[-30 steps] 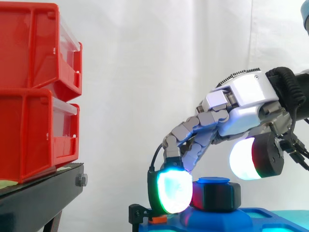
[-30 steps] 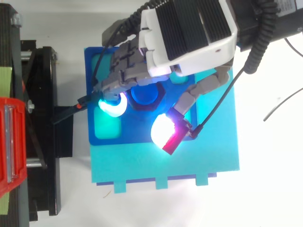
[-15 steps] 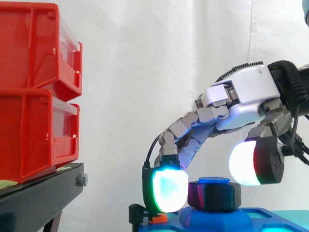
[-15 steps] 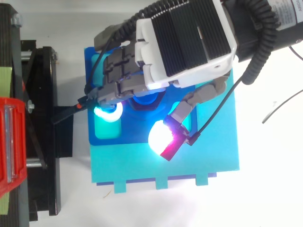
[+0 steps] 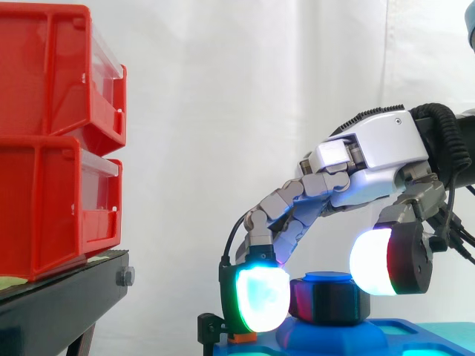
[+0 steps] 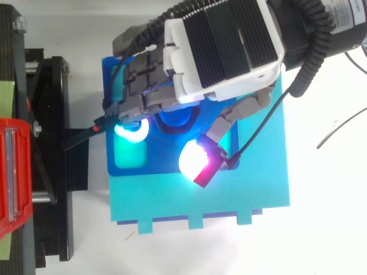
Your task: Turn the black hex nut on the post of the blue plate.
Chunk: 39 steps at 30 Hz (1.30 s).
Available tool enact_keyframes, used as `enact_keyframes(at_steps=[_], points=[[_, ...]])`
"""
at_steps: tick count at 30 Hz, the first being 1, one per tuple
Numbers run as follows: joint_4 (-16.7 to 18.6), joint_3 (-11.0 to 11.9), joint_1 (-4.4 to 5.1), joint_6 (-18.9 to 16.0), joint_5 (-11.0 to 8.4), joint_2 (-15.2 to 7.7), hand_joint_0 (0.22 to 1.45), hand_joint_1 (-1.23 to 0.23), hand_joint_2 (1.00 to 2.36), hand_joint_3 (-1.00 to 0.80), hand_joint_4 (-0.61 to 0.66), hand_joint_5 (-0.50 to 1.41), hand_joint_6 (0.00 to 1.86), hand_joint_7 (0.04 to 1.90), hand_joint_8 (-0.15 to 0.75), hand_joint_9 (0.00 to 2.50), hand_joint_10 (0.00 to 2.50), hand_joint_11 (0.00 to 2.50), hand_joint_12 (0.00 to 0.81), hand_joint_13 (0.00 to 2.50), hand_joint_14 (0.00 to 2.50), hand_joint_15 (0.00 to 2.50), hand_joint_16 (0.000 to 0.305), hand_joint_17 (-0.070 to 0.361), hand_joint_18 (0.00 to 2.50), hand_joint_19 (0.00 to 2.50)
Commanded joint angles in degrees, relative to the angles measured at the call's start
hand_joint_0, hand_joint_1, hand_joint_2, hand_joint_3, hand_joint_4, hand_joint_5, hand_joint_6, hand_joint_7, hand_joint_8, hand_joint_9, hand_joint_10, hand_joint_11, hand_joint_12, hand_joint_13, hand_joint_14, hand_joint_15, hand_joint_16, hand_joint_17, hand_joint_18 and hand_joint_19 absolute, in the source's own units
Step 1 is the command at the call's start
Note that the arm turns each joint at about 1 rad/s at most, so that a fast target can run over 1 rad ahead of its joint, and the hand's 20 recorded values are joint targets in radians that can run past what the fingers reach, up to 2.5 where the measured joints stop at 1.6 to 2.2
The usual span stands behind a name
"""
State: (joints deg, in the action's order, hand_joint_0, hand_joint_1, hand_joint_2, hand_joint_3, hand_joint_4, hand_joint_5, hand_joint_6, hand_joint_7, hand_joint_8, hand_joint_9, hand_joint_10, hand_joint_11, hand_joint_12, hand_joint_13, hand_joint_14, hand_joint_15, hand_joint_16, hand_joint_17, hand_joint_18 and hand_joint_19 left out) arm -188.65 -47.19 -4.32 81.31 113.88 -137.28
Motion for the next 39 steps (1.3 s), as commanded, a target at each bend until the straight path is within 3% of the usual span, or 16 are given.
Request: enact_keyframes(at_steps=[1, 26, 39], points=[[-0.05, -0.01, -0.07, 0.07, 0.2, 0.0, 0.49, -0.47, 1.0, -0.5, 0.19, -0.14, 0.5, 0.96, 0.206, 0.58, 0.01, 0.22, 0.269, 0.62, 0.01, 0.35, 0.023, 0.052, 0.12, 0.37], [-1.2, -0.1, -0.95, 2.62, 1.0, 0.0, 0.49, -0.52, 1.0, -0.5, 0.18, -0.14, 0.5, 0.98, 0.204, 0.58, 0.01, 0.22, 0.274, 0.62, 0.01, 0.35, 0.023, 0.052, 0.12, 0.38], [-1.02, -0.01, -1.04, 2.62, 1.0, 0.0, 0.37, -0.63, 1.0, -0.5, 0.25, -0.14, 0.5, 0.99, 0.249, 0.61, 0.01, 0.23, 0.314, 0.68, 0.01, 0.33, 0.033, 0.074, 0.2, 0.35]])
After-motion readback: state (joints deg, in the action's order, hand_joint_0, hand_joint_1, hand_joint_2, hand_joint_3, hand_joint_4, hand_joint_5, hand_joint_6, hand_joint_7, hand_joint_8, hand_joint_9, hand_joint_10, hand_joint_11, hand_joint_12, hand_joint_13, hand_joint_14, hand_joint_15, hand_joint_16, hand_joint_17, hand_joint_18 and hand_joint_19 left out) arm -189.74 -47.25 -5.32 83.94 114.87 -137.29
